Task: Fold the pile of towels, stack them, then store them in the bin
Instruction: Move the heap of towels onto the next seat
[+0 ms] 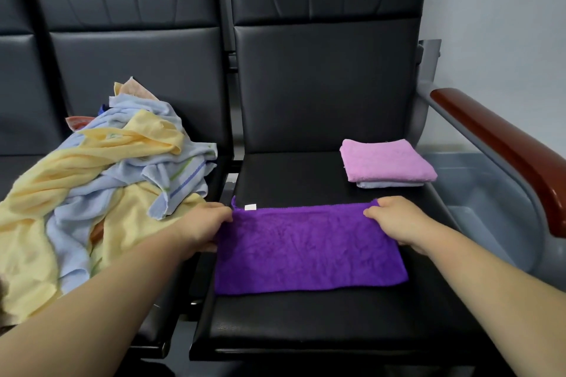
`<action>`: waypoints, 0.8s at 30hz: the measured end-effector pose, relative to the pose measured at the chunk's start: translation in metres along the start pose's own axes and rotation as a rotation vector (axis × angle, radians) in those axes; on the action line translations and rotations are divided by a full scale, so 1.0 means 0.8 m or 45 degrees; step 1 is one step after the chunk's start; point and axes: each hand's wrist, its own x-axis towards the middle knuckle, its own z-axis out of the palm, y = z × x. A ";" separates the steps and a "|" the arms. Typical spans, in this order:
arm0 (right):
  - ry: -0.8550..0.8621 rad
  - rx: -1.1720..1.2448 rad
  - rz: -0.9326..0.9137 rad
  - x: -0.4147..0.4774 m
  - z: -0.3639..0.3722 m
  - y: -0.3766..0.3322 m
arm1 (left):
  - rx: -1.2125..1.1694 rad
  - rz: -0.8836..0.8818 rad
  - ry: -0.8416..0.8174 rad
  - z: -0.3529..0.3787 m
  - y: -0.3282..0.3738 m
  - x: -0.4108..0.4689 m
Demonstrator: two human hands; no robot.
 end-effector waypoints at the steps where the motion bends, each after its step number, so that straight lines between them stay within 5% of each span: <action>1: 0.039 0.003 -0.020 -0.002 -0.001 -0.005 | -0.017 0.028 0.014 0.000 0.001 0.003; 12: 0.210 -0.213 -0.125 0.029 0.023 -0.014 | 0.457 0.195 0.358 0.014 -0.010 0.046; 24: 0.196 -0.393 -0.114 0.047 0.029 -0.013 | 0.680 0.237 0.427 0.018 -0.011 0.066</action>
